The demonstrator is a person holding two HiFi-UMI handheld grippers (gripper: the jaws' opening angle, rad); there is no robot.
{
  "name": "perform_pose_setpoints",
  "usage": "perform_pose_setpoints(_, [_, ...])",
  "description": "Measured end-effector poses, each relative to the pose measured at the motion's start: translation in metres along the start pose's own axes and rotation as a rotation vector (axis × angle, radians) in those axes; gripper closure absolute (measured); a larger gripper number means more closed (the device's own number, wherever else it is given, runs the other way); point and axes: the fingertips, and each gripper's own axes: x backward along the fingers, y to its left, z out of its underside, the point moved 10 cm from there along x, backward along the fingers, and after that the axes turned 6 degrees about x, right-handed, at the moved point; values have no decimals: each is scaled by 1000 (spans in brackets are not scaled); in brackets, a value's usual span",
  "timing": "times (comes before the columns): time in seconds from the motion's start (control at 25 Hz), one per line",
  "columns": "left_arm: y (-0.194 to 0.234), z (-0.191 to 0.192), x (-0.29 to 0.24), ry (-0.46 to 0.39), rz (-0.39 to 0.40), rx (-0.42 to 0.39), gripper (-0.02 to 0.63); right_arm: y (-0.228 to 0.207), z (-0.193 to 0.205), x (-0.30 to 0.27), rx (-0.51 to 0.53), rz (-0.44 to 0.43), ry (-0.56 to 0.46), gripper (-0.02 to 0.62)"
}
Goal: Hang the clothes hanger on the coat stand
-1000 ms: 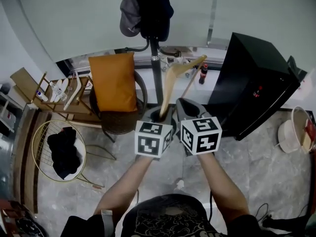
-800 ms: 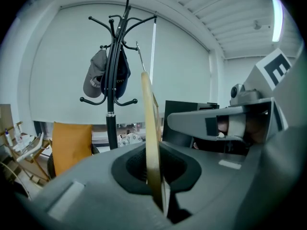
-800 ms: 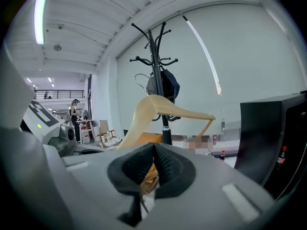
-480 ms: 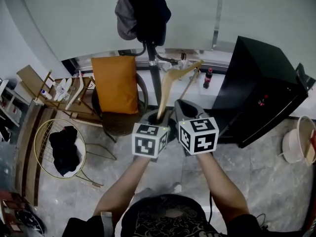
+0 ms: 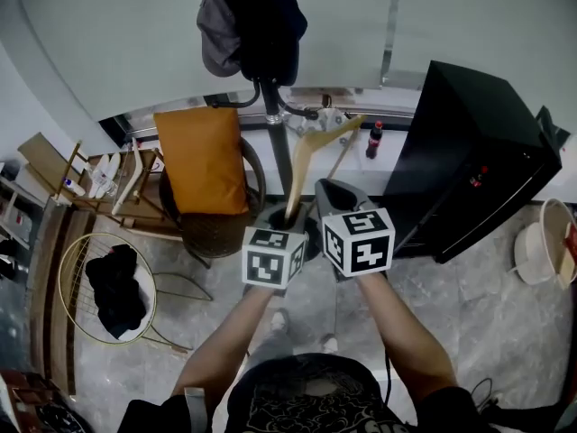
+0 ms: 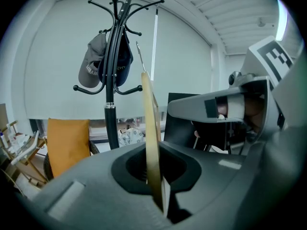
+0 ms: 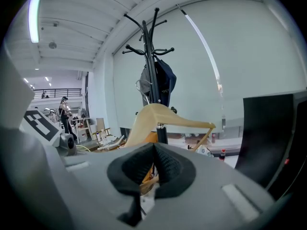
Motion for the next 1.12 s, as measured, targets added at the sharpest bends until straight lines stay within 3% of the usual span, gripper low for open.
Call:
perform_pose_setpoints(0.52, [67, -1, -28, 28, 108, -60, 588, 29, -8, -58, 10, 107, 30, 594])
perform_pose_setpoints(1.12, [106, 1, -50, 51, 188, -98, 588, 48, -12, -82, 12, 221, 45, 594])
